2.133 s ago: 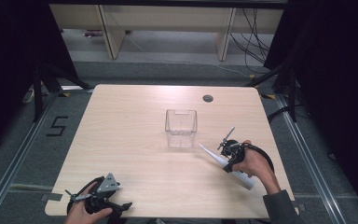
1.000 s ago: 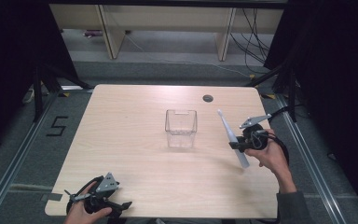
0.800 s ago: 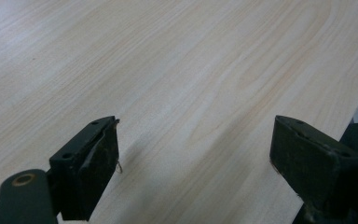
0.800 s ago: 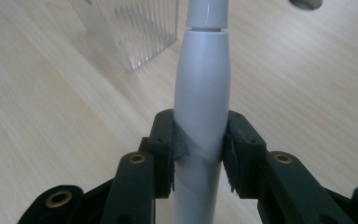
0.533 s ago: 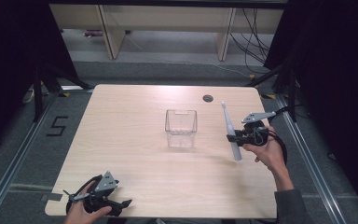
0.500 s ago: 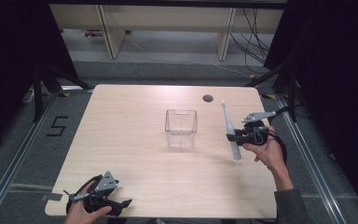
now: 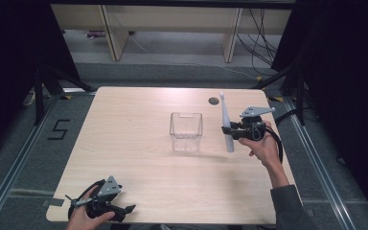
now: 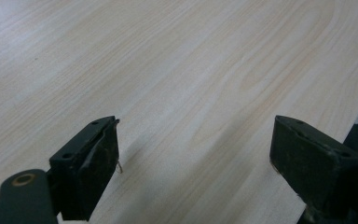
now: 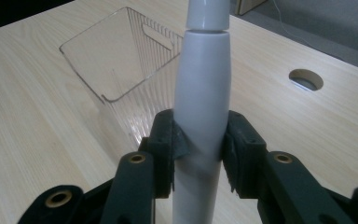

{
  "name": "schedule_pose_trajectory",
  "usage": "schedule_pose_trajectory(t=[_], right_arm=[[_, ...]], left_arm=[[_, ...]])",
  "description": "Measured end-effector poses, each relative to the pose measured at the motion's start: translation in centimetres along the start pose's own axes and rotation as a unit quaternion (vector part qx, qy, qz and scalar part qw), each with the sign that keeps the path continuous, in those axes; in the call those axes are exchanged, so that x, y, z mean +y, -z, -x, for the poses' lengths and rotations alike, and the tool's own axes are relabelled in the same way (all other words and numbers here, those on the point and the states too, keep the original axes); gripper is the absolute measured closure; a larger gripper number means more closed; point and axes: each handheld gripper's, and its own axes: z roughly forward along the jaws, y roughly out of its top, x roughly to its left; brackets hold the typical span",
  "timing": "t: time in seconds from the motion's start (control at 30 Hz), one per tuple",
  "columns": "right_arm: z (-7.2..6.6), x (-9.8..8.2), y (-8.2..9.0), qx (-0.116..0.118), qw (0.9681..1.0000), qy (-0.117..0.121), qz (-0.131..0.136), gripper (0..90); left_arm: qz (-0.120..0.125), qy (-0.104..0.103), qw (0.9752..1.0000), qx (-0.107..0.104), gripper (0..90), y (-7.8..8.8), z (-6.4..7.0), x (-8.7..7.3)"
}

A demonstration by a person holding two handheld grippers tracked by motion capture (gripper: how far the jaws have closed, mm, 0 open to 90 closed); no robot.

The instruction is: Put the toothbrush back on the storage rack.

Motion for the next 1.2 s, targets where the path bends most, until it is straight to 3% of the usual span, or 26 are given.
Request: schedule_pose_trajectory(t=[0.07,0.13,0.17,0.37,0.47,0.5,0.53,0.57,0.67,0.8,0.9,1.1,1.13,1.17,1.2], right_arm=[[-0.1,0.4,-0.5,-0.002,0.9999,0.009,0.007,67.0],[-0.5,0.6,-0.7,0.002,1.0,-0.001,0.004,67.0],[-0.4,0.8,-0.8,0.001,0.9999,0.01,0.008,67.0],[-0.9,1.3,-0.7,0.003,0.9999,-0.002,0.011,67.0],[-0.9,1.5,-0.7,-0.001,0.9997,0.012,0.021,67.1],[-1.2,1.7,-0.6,0.005,0.9999,-0.002,0.014,67.0],[-1.0,1.8,-0.6,0.007,0.9997,0.012,0.02,67.0],[-1.3,2.0,-0.6,0.005,0.9997,-0.001,0.024,67.0],[-1.4,2.6,-0.6,0.005,0.9993,0.013,0.035,67.0],[-1.8,3.5,-0.6,0.011,0.999,0.015,0.04,67.0],[-2.1,4.2,-0.5,0.012,0.999,0.02,0.037,67.0],[-2.8,5.4,-0.8,0.018,0.9993,0.01,0.03,67.0],[-2.7,5.6,-0.9,0.02,0.999,0.02,0.033,67.0],[-3.0,5.8,-0.9,0.02,0.9992,0.014,0.032,67.0],[-2.9,6.0,-0.9,0.015,0.9988,0.028,0.038,67.0]], left_arm=[[0.005,0.004,1.0,-0.003,15.1,0.0,0.1,0.0],[0.002,-0.007,1.0,0.0,15.1,0.1,0.0,0.1],[0.002,-0.005,1.0,0.001,15.1,0.1,0.0,0.1],[0.003,0.0,1.0,-0.002,15.1,0.1,0.0,0.0],[0.003,0.001,1.0,-0.003,15.1,0.0,0.1,0.0],[0.004,0.001,1.0,-0.003,15.1,0.1,0.1,0.0],[0.004,0.0,1.0,-0.003,15.1,0.1,0.1,0.0],[0.004,0.0,1.0,-0.003,15.1,0.1,0.1,0.0],[0.0,-0.001,1.0,-0.001,15.1,0.0,0.0,0.0],[0.002,0.001,1.0,-0.004,15.1,0.0,0.1,0.0],[0.002,0.0,1.0,0.0,15.1,0.1,0.0,0.0],[0.003,0.0,1.0,-0.002,15.1,0.1,0.0,0.0],[0.003,-0.002,1.0,-0.001,15.1,0.1,0.0,-0.1],[0.002,-0.003,1.0,0.0,15.1,0.1,0.0,-0.1],[0.0,-0.005,1.0,0.001,15.1,0.1,-0.1,-0.1]])
